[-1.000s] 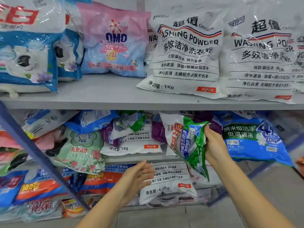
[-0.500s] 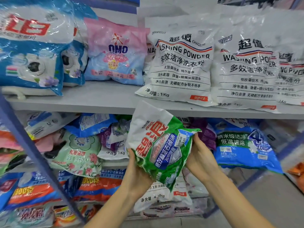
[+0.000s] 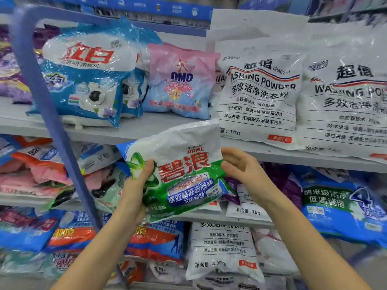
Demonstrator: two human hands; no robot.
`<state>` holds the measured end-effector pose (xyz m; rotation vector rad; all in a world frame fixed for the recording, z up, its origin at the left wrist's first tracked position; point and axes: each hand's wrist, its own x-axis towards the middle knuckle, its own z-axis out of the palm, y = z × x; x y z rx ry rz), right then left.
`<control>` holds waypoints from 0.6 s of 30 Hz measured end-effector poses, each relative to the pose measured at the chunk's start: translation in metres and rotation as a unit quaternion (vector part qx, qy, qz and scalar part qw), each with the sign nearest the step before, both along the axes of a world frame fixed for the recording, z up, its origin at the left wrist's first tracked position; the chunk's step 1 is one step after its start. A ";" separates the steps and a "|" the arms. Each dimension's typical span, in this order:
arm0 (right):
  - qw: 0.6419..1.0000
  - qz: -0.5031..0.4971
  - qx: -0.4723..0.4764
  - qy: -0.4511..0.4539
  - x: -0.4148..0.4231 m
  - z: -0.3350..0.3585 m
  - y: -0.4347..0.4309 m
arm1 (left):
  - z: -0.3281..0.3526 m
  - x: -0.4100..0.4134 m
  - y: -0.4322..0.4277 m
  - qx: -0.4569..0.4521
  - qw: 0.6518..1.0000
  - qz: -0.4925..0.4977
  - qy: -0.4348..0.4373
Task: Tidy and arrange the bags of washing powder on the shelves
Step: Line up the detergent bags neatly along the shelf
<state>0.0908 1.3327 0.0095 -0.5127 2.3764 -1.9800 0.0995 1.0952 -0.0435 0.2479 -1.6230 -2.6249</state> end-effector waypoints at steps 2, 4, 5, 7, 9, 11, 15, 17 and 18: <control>0.999 -0.030 -0.030 0.026 -0.008 0.002 -0.011 | 0.011 -0.001 -0.007 -0.054 0.997 0.026 0.039; 0.996 -0.055 -0.052 0.050 -0.013 0.004 -0.021 | 0.022 -0.001 -0.012 -0.112 0.989 0.046 0.090; 0.994 -0.063 -0.061 0.059 -0.016 0.005 -0.026 | 0.027 0.000 -0.014 -0.133 0.983 0.056 0.108; 0.992 -0.059 -0.087 0.064 -0.020 0.008 -0.037 | 0.034 0.002 -0.018 -0.161 0.976 0.071 0.130; 0.990 -0.052 -0.117 0.061 -0.025 0.013 -0.051 | 0.040 0.006 -0.024 -0.175 0.971 0.095 0.131; 0.989 -0.042 -0.125 0.060 -0.031 0.015 -0.064 | 0.043 0.008 -0.033 -0.188 0.966 0.129 0.121; 0.989 -0.012 -0.142 0.049 -0.034 0.018 -0.096 | 0.046 0.016 -0.059 -0.212 0.953 0.179 0.121; 0.986 0.005 -0.162 0.036 -0.034 0.022 -0.115 | 0.049 0.022 -0.075 -0.217 0.946 0.202 0.129; 0.984 0.014 -0.174 0.041 -0.032 0.025 -0.126 | 0.052 0.026 -0.084 -0.222 0.941 0.215 0.135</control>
